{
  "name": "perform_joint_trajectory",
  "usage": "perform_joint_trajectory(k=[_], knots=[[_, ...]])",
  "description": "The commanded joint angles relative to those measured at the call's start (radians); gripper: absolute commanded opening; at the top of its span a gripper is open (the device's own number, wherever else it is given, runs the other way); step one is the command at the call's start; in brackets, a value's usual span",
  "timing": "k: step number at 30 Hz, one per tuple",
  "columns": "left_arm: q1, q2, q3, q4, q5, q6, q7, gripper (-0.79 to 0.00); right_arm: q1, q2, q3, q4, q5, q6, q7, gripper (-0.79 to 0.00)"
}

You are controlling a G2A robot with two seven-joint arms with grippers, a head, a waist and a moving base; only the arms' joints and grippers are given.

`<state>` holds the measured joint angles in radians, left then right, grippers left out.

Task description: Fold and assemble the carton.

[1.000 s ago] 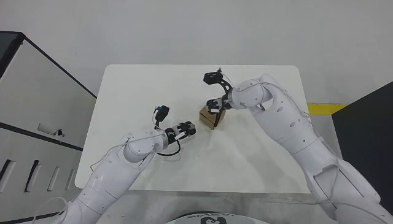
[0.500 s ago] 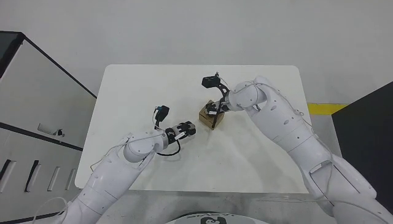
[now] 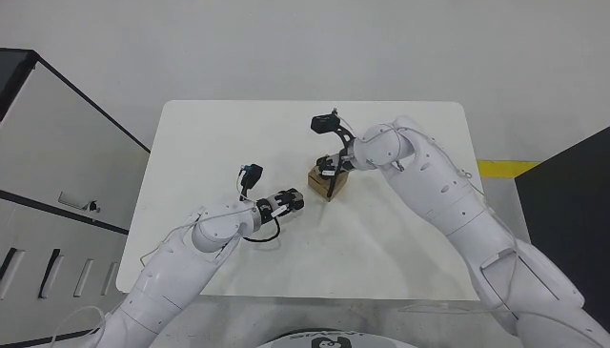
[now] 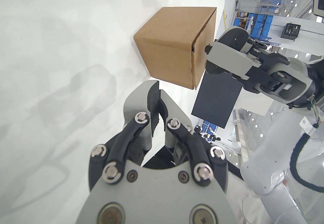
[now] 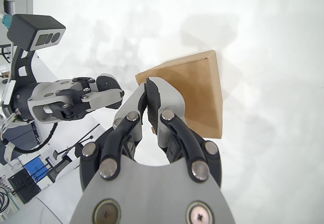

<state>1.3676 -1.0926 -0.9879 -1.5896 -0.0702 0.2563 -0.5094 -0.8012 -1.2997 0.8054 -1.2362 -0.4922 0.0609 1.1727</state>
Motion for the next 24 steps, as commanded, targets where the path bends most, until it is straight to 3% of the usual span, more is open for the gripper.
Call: perform_joint_trajectory(k=[1,24], knots=[[0.000,0.000,0.000,0.000,0.000,0.000,0.000,-0.785,-0.008,0.003,0.008,-0.013,0.001,-0.001,0.002,-0.785],[0.000,0.000,0.000,0.000,0.000,0.000,0.000,-0.785,-0.002,-0.005,-0.010,0.046,0.022,-0.025,-0.005,-0.785]])
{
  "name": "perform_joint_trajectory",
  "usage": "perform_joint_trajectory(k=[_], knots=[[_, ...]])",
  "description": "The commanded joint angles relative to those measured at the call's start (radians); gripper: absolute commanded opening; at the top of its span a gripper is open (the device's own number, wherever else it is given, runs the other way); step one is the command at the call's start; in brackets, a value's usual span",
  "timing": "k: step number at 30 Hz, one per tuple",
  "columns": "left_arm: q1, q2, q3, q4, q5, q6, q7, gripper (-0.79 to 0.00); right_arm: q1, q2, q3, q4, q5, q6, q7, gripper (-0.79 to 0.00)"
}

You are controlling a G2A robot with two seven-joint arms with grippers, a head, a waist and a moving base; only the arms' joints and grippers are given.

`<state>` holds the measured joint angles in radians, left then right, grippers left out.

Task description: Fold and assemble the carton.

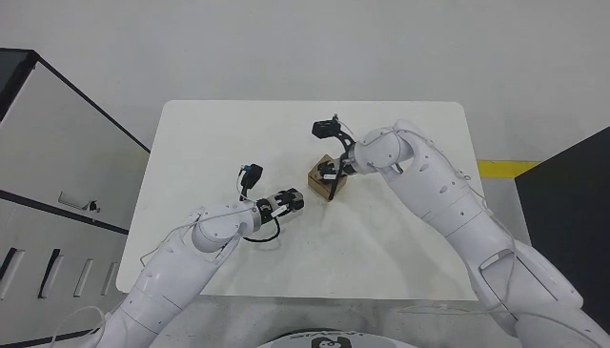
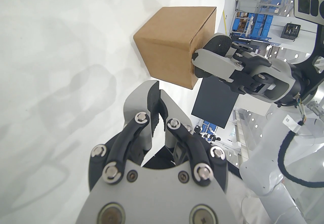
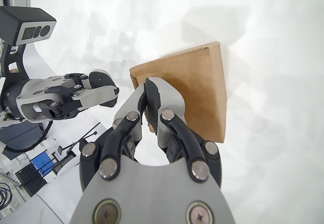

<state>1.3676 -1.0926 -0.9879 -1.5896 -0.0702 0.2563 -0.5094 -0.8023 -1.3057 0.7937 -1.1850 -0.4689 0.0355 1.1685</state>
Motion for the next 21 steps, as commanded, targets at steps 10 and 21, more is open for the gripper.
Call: perform_joint_trajectory(k=[10,21], knots=[[0.000,0.000,0.000,0.000,0.000,0.000,0.000,-0.785,-0.015,0.006,0.009,-0.011,-0.007,0.006,0.001,-0.785],[0.000,0.000,0.000,0.000,0.000,0.000,0.000,-0.785,-0.022,0.008,0.016,-0.031,-0.006,0.010,-0.006,-0.785]])
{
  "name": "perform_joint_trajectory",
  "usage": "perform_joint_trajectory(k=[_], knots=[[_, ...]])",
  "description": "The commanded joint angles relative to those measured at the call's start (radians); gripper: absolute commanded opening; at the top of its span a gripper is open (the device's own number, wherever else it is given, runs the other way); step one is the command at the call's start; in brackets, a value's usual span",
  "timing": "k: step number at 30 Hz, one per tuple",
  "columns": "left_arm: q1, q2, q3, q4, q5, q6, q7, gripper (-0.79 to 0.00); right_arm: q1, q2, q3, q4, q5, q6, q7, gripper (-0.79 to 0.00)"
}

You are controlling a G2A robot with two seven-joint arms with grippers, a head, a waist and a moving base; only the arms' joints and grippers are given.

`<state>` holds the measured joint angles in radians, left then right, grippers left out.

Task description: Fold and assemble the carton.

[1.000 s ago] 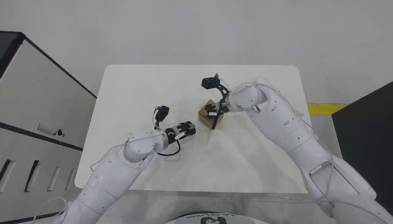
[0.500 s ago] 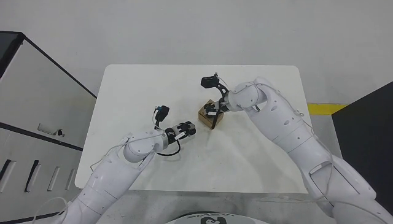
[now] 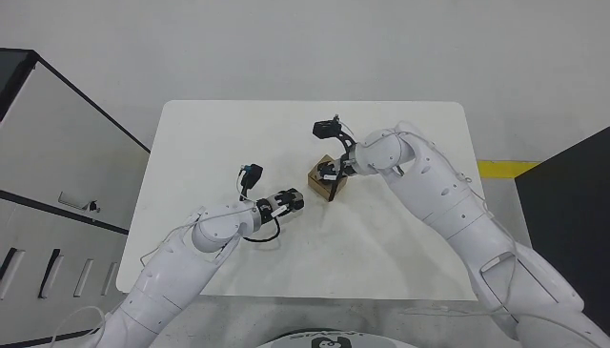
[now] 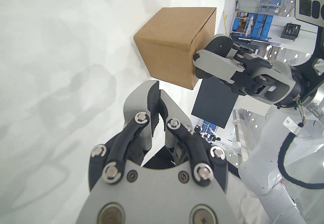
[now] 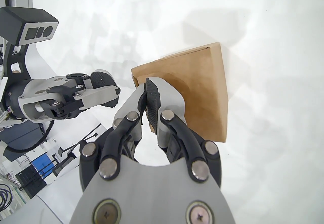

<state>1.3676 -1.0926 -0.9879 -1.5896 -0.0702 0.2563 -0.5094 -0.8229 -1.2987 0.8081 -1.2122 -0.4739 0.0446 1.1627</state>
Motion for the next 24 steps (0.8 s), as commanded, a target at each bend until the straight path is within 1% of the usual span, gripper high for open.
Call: perform_joint_trajectory(k=[1,6,17,22,23,24], knots=[[0.000,0.000,0.000,0.000,0.000,0.000,0.000,-0.785,-0.004,0.002,0.004,-0.010,-0.001,0.002,0.001,-0.785],[0.000,0.000,0.000,0.000,0.000,0.000,0.000,-0.785,-0.019,0.009,0.021,-0.034,0.000,0.004,0.002,-0.785],[0.000,0.000,0.000,0.000,0.000,0.000,0.000,-0.785,-0.033,0.013,0.030,-0.029,0.006,0.005,-0.006,-0.785],[0.000,0.000,0.000,0.000,0.000,0.000,0.000,-0.785,-0.044,0.022,0.067,-0.059,0.045,-0.014,-0.006,-0.785],[0.000,0.000,0.000,0.000,0.000,0.000,0.000,-0.554,-0.049,0.026,0.081,-0.071,0.059,-0.022,-0.001,-0.551],[0.000,0.000,0.000,0.000,0.000,0.000,0.000,-0.212,-0.057,0.030,0.099,-0.085,0.077,-0.032,0.005,-0.175]])
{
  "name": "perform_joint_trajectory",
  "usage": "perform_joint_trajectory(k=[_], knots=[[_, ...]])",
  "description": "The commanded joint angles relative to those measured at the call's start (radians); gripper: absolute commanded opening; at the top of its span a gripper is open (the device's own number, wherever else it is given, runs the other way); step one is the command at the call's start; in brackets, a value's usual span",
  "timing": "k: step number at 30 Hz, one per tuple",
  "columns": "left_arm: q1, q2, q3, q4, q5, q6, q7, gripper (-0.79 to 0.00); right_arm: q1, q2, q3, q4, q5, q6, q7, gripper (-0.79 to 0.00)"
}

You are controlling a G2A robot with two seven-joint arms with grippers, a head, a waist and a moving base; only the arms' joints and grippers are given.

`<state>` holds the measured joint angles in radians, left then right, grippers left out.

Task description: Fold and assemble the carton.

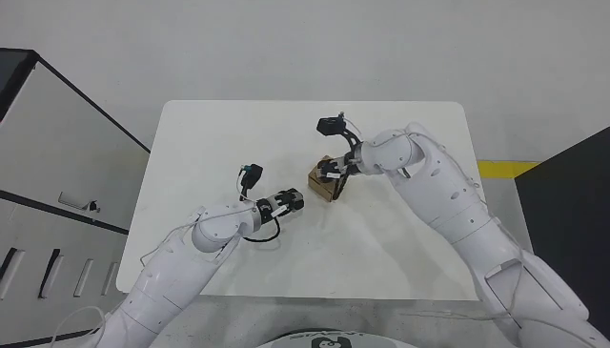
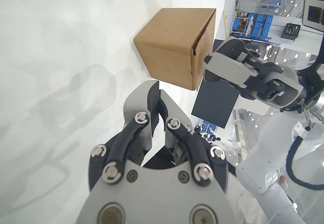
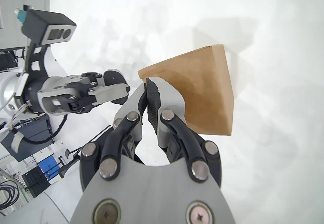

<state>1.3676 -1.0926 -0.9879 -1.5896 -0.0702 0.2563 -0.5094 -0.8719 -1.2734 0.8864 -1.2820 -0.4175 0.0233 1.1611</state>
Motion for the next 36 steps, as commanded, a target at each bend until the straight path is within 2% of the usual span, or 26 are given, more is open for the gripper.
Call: perform_joint_trajectory(k=[1,6,11,14,20,22,25,29,36], knots=[[0.000,0.000,0.000,0.000,0.000,0.000,0.000,0.000,-0.016,0.010,0.041,-0.029,0.035,-0.019,0.009,0.000],[0.001,0.001,0.003,-0.025,0.048,-0.029,0.011,0.000,-0.083,0.042,0.163,-0.094,0.130,-0.059,0.025,0.000],[0.021,0.007,0.021,-0.087,0.185,-0.124,0.037,0.000,-0.160,0.070,0.314,-0.110,0.277,-0.070,0.014,0.000],[0.029,0.008,0.025,-0.103,0.219,-0.118,0.038,0.000,-0.188,0.079,0.372,-0.117,0.359,-0.054,0.015,0.000],[0.028,0.009,0.028,-0.098,0.242,-0.119,0.040,0.000,-0.188,0.079,0.372,-0.117,0.359,-0.054,0.015,0.000],[0.019,0.010,0.062,-0.116,0.374,-0.160,0.058,0.000,-0.188,0.079,0.372,-0.117,0.359,-0.054,0.015,0.000],[0.000,0.011,0.102,-0.092,0.602,-0.251,0.136,0.000,-0.188,0.079,0.372,-0.117,0.359,-0.054,0.015,0.000],[-0.012,0.003,0.151,-0.061,0.850,-0.275,0.305,0.000,-0.188,0.079,0.372,-0.117,0.359,-0.054,0.015,0.000],[-0.012,0.003,0.151,-0.061,0.850,-0.275,0.305,0.000,-0.188,0.079,0.372,-0.117,0.359,-0.054,0.015,0.000]])
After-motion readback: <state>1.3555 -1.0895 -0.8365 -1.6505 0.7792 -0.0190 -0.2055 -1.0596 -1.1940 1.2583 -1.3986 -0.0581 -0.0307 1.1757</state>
